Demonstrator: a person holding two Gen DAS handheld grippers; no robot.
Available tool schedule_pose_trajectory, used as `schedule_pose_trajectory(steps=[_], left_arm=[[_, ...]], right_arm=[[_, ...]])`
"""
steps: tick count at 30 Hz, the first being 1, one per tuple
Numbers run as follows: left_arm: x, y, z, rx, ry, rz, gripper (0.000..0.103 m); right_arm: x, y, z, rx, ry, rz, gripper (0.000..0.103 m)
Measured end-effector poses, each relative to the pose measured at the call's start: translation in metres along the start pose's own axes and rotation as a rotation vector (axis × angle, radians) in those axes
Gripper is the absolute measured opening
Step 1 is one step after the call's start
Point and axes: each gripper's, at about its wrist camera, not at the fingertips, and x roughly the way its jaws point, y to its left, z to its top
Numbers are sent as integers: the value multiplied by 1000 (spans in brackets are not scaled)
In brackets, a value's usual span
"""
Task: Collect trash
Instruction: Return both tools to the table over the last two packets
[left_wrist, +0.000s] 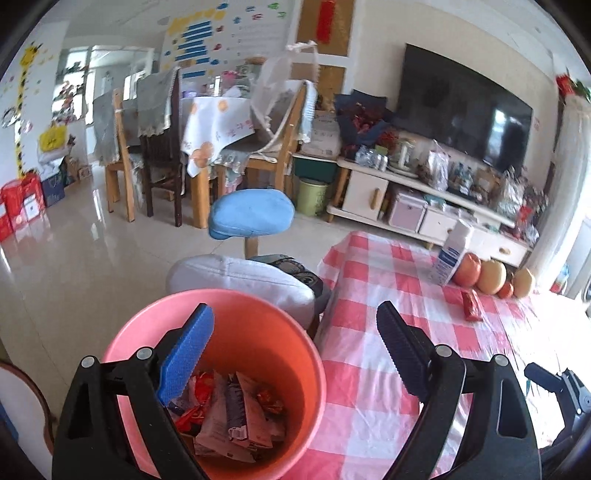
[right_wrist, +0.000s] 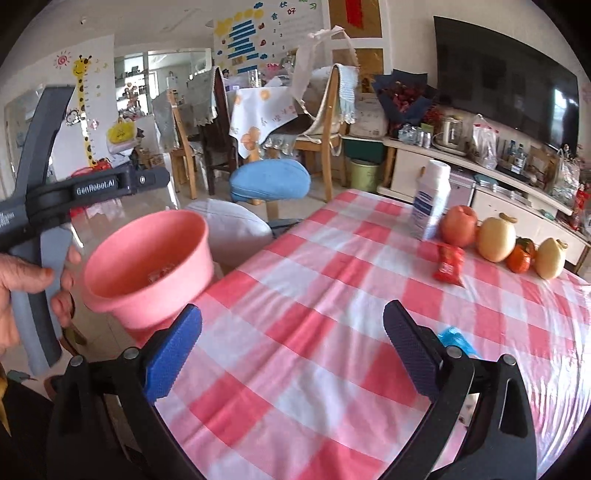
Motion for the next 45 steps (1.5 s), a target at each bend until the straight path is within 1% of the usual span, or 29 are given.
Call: schedule_pose_trajectory(steps=[3,9,13,17,20,27,33,36,42,45], left_arm=[[0,-17,1,47,11,-1,89],[4,-47,0,92,51,-16,89],[6,-66,1,146,72,18,89],[11,-81,1,155,116,6,89],[12,-91,2,162,121,-6,89],[16,-117,2,163,164,-67,89],[19,-143,1,182,174,-114,89],[23,-153,0,189,194,-119,89],[31,-176,-2,204,229,-138,89],[35,-186,-3,215,248,-150,89]], right_arm=[[-7,-7,-7,-26,5,-31,99],[-21,-21,-18,-47,-7,-69,99],[-29,-31,-22,-51,-7,-87,99],[-37,-45,-26,-42,-13,-104,99],[-40,-55,-28,-26,-19,-115,99],[-47,-84,-36,43,-23,-132,99],[-52,-108,-43,85,-24,-127,99],[-52,-125,-46,126,-17,-100,99],[-50,-151,-52,180,23,-74,99],[-47,-162,-54,186,41,-66,99]])
